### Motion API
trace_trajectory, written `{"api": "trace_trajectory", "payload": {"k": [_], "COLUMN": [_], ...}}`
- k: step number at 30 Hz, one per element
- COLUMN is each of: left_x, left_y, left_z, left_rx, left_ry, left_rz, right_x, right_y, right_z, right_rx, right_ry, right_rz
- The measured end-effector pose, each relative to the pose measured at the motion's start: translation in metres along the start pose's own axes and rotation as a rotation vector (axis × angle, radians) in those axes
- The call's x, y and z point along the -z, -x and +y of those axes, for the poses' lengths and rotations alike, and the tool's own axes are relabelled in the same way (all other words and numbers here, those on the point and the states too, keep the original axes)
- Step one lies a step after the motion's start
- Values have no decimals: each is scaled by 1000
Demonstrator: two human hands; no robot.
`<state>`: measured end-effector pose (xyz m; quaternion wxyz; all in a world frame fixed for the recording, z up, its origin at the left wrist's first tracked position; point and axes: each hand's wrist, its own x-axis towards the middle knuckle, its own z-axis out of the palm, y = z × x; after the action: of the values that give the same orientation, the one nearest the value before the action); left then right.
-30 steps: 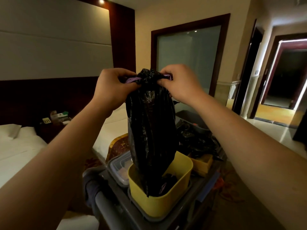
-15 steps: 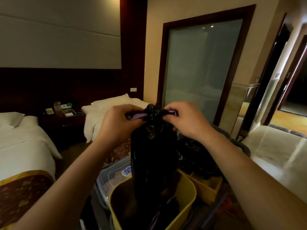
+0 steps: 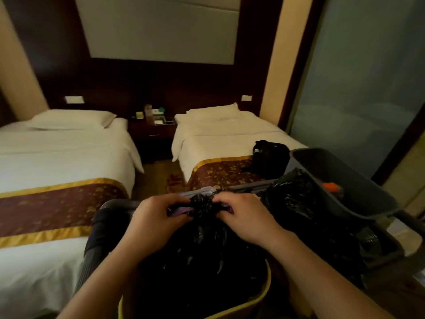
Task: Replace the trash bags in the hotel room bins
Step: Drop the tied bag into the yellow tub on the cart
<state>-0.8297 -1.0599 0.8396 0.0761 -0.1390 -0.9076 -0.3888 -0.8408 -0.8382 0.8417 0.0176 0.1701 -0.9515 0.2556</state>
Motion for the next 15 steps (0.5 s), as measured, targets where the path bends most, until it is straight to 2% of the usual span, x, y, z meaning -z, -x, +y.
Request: {"api": "trace_trajectory", "payload": {"k": [5, 8, 10, 12, 15], "left_x": [-21, -23, -22, -25, -38], "left_y": [31, 50, 60, 67, 72], "left_z": [2, 4, 2, -5, -14], "left_rx": [149, 186, 221, 258, 292], "left_ry": [-199, -217, -219, -266, -394], "left_rz": [52, 172, 193, 146, -27], "right_x": [-30, -49, -64, -77, -89], "right_y": [-7, -8, -4, 1, 7], "right_z": [21, 17, 13, 12, 18], "right_rx": [172, 242, 278, 283, 231], "right_ry": [86, 48, 44, 68, 180], "right_rz": [-182, -244, -287, -341, -469]}}
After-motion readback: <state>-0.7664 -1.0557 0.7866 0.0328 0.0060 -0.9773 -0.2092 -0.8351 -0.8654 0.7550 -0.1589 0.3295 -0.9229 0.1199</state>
